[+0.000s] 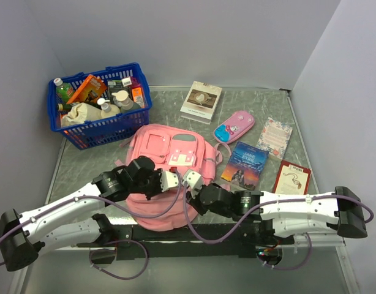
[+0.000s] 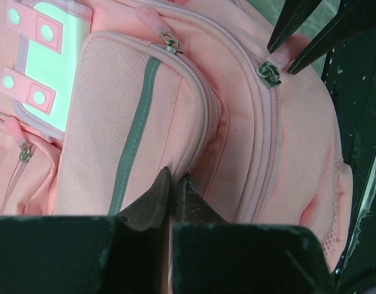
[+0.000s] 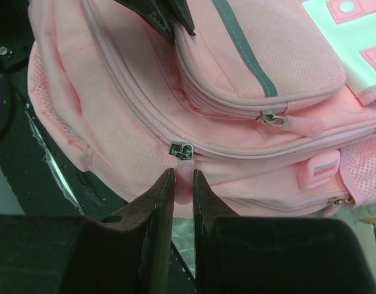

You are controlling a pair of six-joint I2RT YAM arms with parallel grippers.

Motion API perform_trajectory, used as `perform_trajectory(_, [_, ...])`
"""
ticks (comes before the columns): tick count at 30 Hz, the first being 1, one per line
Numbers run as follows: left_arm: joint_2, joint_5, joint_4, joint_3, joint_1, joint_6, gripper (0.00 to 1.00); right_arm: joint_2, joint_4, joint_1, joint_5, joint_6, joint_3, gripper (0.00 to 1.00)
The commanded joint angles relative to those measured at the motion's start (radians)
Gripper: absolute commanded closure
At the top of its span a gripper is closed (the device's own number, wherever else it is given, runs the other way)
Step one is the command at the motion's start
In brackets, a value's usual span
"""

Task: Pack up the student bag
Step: Unzip the student bag at the center of the board.

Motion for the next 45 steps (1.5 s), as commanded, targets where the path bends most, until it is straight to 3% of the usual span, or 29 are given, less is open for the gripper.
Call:
perform_trajectory(1, [0.04,-0.141,0.144,0.08,-0.002,-0.064,0.99,0.04,0.025,0.045,-0.037,0.039,0.123,1.0])
perform_trajectory(8, [0.116,-0.137,0.08,0.2,-0.002,-0.203,0.99,0.166,0.057,0.116,0.01,0.01,0.197,1.0])
perform_trajectory(14, [0.157,-0.057,0.018,0.227,-0.003,-0.302,0.99,0.18,0.141,0.194,0.252,-0.028,0.171,1.0])
perform_trajectory(19, [0.159,0.018,0.021,0.2,-0.003,-0.34,0.99,0.074,0.15,0.258,0.459,0.095,0.08,1.0])
perform_trajectory(24, [0.148,0.034,0.047,0.174,-0.003,-0.363,0.99,-0.125,0.329,0.261,0.439,0.173,-0.143,1.0])
perform_trajectory(26, [0.151,0.029,0.053,0.168,-0.002,-0.371,0.99,-0.135,0.325,0.261,0.435,0.168,-0.154,1.0])
perform_trajectory(35, [0.197,0.005,0.066,0.214,-0.002,-0.451,0.99,0.119,0.255,0.263,0.35,0.03,0.063,1.0])
perform_trajectory(45, [0.27,0.014,0.101,0.339,0.009,-0.578,0.99,0.345,0.06,0.271,0.317,-0.053,0.318,1.0])
